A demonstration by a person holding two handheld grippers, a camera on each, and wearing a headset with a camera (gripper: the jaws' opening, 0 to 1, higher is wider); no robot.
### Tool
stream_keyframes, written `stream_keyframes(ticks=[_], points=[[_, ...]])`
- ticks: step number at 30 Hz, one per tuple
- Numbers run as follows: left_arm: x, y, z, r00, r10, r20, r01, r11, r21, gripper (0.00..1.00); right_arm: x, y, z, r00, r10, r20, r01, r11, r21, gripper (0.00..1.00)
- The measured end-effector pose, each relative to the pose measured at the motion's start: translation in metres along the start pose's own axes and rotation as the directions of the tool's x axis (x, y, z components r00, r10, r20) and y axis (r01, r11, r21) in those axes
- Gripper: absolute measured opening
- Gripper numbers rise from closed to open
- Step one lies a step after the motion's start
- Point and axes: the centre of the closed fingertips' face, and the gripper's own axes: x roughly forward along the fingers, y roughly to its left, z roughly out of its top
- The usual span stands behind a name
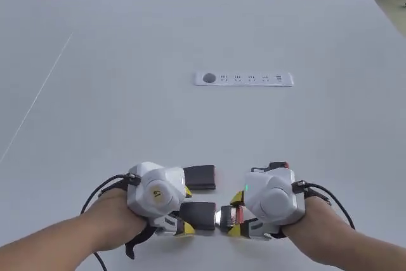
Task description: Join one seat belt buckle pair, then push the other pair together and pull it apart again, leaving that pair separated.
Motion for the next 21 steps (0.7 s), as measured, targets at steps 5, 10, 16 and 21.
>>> stream_keyframes(ticks=[5,10,16,21], points=[[-0.011,0.005,0.019,0.9986,0.013,0.051,-0.013,1.0,-0.008,0.44,-0.015,-0.004,0.014,0.9993,-0.018,0.032,0.018,1.0,-0.015,0.3],[-0.015,0.017,0.033,0.9969,0.028,0.073,-0.028,1.0,0.003,0.45,-0.025,-0.018,0.016,0.9982,-0.045,0.039,0.045,0.999,-0.013,0.31],[-0.018,0.04,0.047,0.995,0.044,0.089,-0.043,0.999,-0.014,0.47,-0.04,-0.045,0.008,0.9951,-0.085,0.051,0.082,0.996,0.047,0.32],[-0.014,0.055,0.045,0.9954,0.056,0.077,-0.055,0.998,-0.02,0.48,-0.054,-0.07,-0.012,0.9925,-0.121,0.017,0.12,0.991,0.061,0.31]])
